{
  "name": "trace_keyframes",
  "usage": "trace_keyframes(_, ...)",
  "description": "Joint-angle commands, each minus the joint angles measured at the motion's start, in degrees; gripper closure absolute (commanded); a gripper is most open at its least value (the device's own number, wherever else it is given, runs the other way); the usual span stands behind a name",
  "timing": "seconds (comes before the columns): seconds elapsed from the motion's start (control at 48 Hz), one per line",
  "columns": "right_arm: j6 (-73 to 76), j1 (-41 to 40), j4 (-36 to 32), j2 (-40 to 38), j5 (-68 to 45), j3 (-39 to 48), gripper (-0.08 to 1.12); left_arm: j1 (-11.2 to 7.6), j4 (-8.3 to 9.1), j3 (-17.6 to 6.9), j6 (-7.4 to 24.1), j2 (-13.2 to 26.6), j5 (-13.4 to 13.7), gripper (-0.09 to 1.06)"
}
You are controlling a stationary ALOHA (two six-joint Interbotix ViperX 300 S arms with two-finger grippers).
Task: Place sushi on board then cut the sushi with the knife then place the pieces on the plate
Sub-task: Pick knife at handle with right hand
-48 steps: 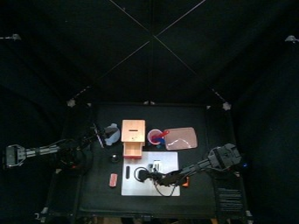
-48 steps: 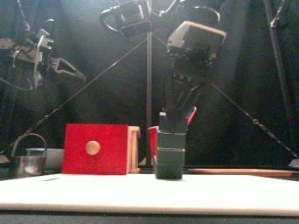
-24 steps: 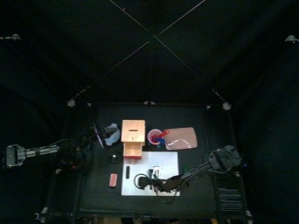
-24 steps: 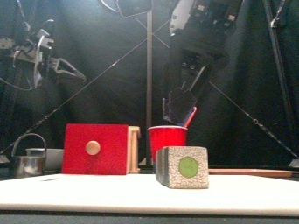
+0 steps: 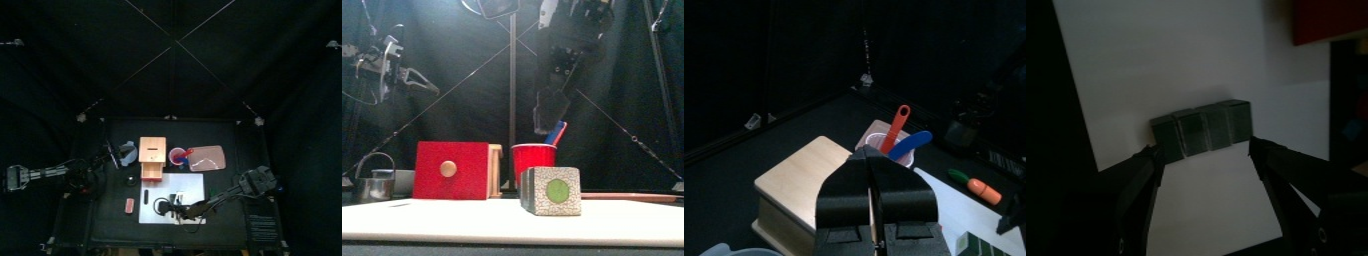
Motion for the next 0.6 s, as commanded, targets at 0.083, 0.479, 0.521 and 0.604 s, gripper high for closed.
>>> trace_keyframes(0.083,1.9,-4.7,-1.8,-13.1,-0.8,6.8,0.09,-1.05,0.0,-1.0,0.0,0.2,-0.5,0.86)
trace_keyframes(0.479,1.2,-27.1,5.6,-38.8,-11.6,26.5,0.09,-0.97,0.44,-2.1,0.4,0.2,-1.0,0.86)
trace_keyframes(0.521,1.2,-29.9,6.6,-40.6,-11.7,27.6,0.09,-0.97,0.44,-2.1,0.4,0.2,-0.9,0.86)
trace_keyframes(0.604,1.1,-35.9,9.1,-43.0,-11.7,29.0,0.09,-0.97,0.53,-1.9,0.4,0.3,-0.9,0.86)
